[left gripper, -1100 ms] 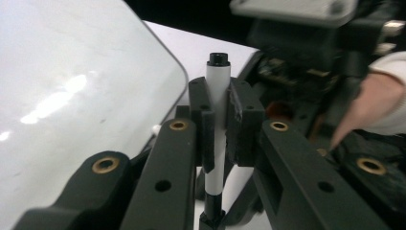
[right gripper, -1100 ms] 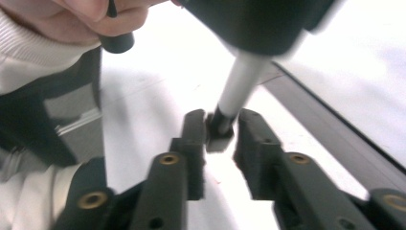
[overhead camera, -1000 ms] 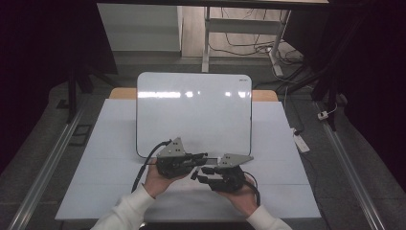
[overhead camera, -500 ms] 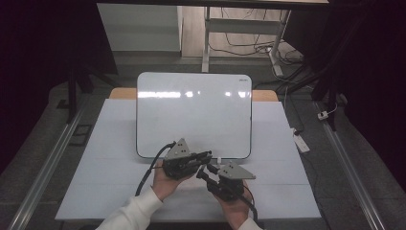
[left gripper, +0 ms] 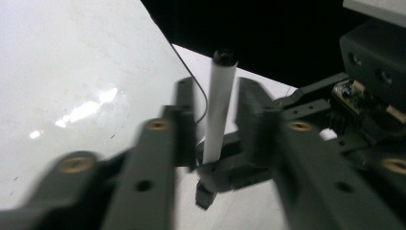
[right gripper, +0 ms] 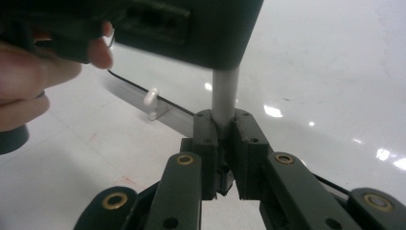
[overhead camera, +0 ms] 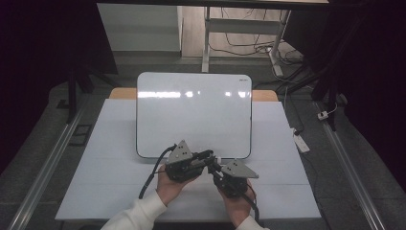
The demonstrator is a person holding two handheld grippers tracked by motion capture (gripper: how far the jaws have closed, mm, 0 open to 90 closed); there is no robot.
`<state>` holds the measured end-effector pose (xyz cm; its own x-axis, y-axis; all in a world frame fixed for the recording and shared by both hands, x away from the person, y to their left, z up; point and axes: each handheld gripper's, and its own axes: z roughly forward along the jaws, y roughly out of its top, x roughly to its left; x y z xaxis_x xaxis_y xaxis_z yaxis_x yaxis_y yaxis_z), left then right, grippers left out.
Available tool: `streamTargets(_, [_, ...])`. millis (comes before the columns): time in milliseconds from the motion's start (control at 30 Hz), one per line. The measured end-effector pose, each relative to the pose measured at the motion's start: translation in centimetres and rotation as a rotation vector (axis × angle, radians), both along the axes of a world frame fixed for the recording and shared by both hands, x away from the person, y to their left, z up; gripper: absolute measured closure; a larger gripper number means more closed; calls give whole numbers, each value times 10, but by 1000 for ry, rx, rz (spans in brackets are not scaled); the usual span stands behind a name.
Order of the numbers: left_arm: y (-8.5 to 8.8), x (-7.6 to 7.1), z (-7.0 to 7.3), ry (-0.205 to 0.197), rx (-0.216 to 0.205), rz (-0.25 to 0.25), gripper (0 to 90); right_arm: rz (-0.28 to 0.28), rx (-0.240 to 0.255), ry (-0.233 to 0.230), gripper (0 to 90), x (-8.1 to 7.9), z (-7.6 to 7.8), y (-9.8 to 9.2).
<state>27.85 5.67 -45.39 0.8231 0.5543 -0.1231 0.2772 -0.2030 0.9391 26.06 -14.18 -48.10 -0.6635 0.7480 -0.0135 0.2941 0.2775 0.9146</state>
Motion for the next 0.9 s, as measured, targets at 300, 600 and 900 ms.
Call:
streamTargets(300, [57,-6,6,27,11,68,400,-77,-6,4,808,19,14,-41])
streamTargets(600, [133,-29,-15,105,70,192,333,-183,-60,42,807,62,8,-67])
streamTargets(900, [174,-45,-35,162,73,273,320,-216,-76,93,805,87,0,-73])
